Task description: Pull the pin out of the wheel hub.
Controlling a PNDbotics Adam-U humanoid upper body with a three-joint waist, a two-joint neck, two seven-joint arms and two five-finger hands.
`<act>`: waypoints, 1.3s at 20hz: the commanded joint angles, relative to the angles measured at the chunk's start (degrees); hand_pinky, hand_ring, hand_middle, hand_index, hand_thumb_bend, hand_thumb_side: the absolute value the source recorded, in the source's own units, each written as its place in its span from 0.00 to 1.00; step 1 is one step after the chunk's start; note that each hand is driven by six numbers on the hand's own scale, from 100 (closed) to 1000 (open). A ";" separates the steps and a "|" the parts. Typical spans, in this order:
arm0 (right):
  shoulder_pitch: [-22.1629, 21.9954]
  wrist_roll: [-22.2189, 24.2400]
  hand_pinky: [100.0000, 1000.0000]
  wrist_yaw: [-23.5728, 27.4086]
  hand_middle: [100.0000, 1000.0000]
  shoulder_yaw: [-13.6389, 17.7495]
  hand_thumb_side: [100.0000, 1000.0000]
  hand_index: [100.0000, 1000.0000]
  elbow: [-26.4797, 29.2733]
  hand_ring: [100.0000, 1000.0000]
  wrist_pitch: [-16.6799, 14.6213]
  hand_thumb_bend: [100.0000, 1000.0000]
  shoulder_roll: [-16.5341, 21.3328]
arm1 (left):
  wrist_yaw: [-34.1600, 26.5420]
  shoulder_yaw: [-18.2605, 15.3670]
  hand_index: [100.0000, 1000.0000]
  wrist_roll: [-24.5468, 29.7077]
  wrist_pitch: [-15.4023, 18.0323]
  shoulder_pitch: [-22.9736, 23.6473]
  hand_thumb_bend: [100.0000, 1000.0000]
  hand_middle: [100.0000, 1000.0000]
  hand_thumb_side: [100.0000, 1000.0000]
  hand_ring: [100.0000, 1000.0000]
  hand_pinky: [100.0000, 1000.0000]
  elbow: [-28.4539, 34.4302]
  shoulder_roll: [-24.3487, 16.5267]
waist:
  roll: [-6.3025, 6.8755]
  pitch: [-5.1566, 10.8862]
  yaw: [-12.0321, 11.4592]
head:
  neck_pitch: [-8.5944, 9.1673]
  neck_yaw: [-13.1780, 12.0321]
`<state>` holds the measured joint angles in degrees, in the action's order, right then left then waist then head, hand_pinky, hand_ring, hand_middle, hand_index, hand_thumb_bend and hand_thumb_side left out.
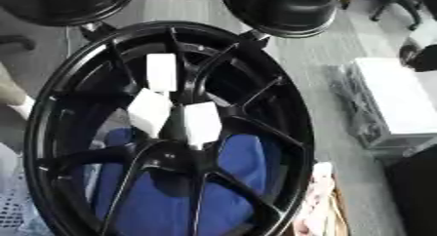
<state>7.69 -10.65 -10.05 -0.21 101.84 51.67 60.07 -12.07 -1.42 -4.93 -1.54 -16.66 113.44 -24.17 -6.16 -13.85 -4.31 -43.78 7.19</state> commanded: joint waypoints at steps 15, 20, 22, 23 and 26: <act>1.65 6.30 0.82 -6.20 0.73 3.07 0.18 0.81 -16.91 0.80 0.29 0.38 -0.11 | 0.15 -0.62 0.69 0.21 -0.05 -0.30 0.00 0.62 0.69 0.71 0.94 1.15 -0.38 | 0.48 0.55 0.21 | -0.30 -0.14; 2.22 6.55 0.80 -7.63 0.71 3.75 0.17 0.79 -16.55 0.78 0.29 0.38 -0.27 | 0.21 -0.58 0.69 0.48 -0.06 -0.29 0.00 0.62 0.69 0.71 0.94 1.15 -0.37 | 0.47 0.59 0.26 | -0.34 -0.14; 2.55 6.40 0.79 -7.78 0.69 3.98 0.07 0.77 -15.66 0.77 0.29 0.36 -0.34 | 0.25 -0.59 0.69 0.61 -0.01 -0.33 0.00 0.62 0.69 0.71 0.94 1.15 -0.37 | 0.46 0.63 0.24 | -0.34 -0.17; 2.76 6.08 0.77 -7.69 0.67 4.12 0.00 0.76 -14.92 0.75 0.29 0.28 -0.39 | 0.26 -0.60 0.69 0.65 0.00 -0.33 0.00 0.62 0.69 0.71 0.94 1.15 -0.35 | 0.46 0.64 0.24 | -0.32 -0.18; 3.36 4.11 0.75 -6.58 0.63 4.26 0.00 0.74 -10.68 0.73 0.29 0.09 -0.53 | 0.29 -0.61 0.69 0.73 0.03 -0.36 0.00 0.62 0.68 0.71 0.94 1.15 -0.35 | 0.49 0.69 0.21 | -0.29 -0.13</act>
<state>10.43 -5.75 -16.95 2.86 89.05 51.95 57.73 -11.94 -1.63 -4.45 -1.62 -16.64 113.44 -24.15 -5.79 -13.85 -4.23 -43.78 7.16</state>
